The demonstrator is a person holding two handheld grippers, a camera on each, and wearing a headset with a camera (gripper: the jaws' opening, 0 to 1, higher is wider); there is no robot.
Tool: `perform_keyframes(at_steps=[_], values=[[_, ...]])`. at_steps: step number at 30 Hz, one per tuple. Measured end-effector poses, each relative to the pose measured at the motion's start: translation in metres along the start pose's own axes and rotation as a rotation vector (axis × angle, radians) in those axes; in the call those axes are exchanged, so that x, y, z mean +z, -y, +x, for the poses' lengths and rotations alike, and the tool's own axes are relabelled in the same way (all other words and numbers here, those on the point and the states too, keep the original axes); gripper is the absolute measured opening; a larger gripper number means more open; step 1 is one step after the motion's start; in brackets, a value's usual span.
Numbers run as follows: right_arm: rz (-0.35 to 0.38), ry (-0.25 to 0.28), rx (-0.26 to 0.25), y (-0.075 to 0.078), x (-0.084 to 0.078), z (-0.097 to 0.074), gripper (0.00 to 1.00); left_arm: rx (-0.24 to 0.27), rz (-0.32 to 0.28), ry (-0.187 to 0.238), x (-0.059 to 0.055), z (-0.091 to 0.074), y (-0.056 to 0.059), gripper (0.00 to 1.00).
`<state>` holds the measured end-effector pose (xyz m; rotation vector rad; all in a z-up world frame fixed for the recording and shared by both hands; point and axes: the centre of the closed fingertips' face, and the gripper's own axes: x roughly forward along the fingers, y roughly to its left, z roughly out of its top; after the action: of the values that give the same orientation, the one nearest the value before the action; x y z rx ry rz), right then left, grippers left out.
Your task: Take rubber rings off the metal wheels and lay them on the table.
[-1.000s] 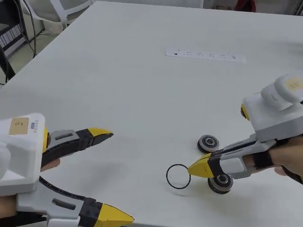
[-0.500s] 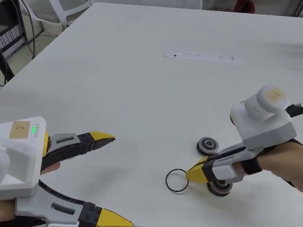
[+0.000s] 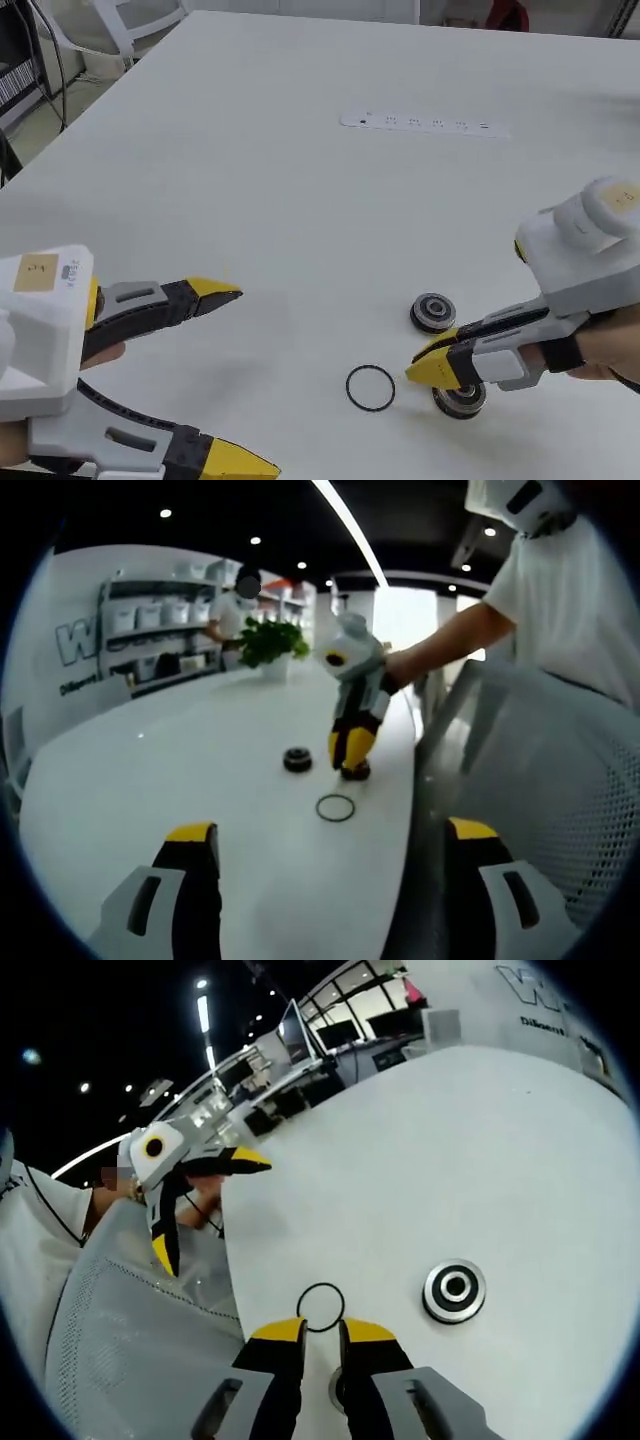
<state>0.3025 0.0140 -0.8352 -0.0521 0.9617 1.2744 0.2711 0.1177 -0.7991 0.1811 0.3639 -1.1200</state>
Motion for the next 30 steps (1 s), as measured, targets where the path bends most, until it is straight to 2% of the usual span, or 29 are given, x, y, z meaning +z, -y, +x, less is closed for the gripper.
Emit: perform_keyframes(at_steps=[6,8,15,19,23,25,30], values=[[-0.042,0.013,-0.023,-0.002,-0.001,-0.010,0.14,-0.010,0.007,0.000,0.004,0.004,0.002,0.94],[-0.055,0.028,-0.036,-0.001,-0.001,-0.016,0.16,-0.021,0.026,-0.008,0.007,0.006,0.004,0.93],[-0.105,0.080,-0.076,0.001,0.000,-0.041,0.23,-0.038,0.056,0.004,0.020,0.009,0.006,0.90],[-0.118,0.104,-0.117,0.009,-0.004,-0.055,0.24,-0.049,0.084,0.023,0.034,0.013,0.004,0.88],[-0.094,0.140,-0.146,0.014,-0.009,-0.063,0.25,-0.068,0.104,0.041,0.048,0.017,0.003,0.87],[-0.090,0.149,-0.152,0.014,-0.012,-0.064,0.26,-0.076,0.127,0.037,0.053,0.019,0.002,0.86],[-0.068,0.168,-0.160,0.015,-0.024,-0.062,0.28,-0.107,0.141,0.046,0.067,0.027,0.001,0.86]])
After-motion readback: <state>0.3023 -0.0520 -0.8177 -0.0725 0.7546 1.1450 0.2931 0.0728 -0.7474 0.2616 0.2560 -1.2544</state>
